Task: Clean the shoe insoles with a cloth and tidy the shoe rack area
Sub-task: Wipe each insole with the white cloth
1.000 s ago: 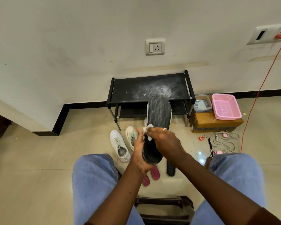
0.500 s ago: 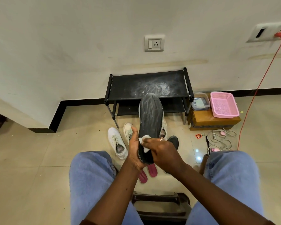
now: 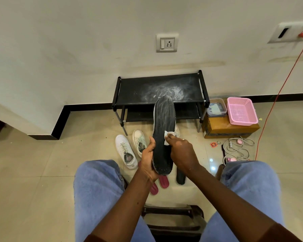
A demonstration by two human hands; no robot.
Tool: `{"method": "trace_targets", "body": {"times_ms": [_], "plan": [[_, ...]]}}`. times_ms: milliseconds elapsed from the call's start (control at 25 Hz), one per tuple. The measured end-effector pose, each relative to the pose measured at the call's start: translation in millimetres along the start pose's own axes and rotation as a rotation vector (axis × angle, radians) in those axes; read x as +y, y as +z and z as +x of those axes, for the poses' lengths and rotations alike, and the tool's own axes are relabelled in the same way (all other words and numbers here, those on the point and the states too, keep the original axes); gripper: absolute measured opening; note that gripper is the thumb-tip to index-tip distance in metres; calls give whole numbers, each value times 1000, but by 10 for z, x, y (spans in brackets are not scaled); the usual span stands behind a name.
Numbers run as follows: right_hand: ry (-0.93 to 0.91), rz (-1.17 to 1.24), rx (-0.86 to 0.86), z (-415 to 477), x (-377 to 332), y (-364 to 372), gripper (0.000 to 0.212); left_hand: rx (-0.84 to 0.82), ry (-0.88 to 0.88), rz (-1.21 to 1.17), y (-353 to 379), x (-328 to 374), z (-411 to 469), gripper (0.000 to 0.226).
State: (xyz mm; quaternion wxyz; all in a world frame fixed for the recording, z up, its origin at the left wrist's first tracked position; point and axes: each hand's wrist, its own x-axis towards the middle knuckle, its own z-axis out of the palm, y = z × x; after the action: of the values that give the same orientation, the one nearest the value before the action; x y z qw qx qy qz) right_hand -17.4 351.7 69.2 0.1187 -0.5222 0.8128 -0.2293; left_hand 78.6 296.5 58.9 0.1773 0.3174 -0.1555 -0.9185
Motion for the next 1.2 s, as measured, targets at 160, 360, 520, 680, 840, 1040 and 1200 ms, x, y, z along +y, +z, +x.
{"method": "trace_targets", "body": {"times_ms": [160,360,520,680,840,1040,1200], "plan": [[-81,37,167,-204,-40,103,43,51,0,-42,14,30,64,64],[-196,31,157,-556,-176,160,50,118,105,-98,48,121,167,67],[-262,-73,157,-420,-36,136,46,89,55,-72,63,106,106,62],[-59,-70,51,15,74,-10,52,58,31,-87,85,47,59,65],[-32,-21,29,96,40,-49,50,50,64,-105,110,75,52,66],[-228,21,150,-228,-15,32,36,78,108,-140,94,159,101,65],[-366,149,45,-468,-67,-19,30,101,143,-138,31,201,150,61]]}}
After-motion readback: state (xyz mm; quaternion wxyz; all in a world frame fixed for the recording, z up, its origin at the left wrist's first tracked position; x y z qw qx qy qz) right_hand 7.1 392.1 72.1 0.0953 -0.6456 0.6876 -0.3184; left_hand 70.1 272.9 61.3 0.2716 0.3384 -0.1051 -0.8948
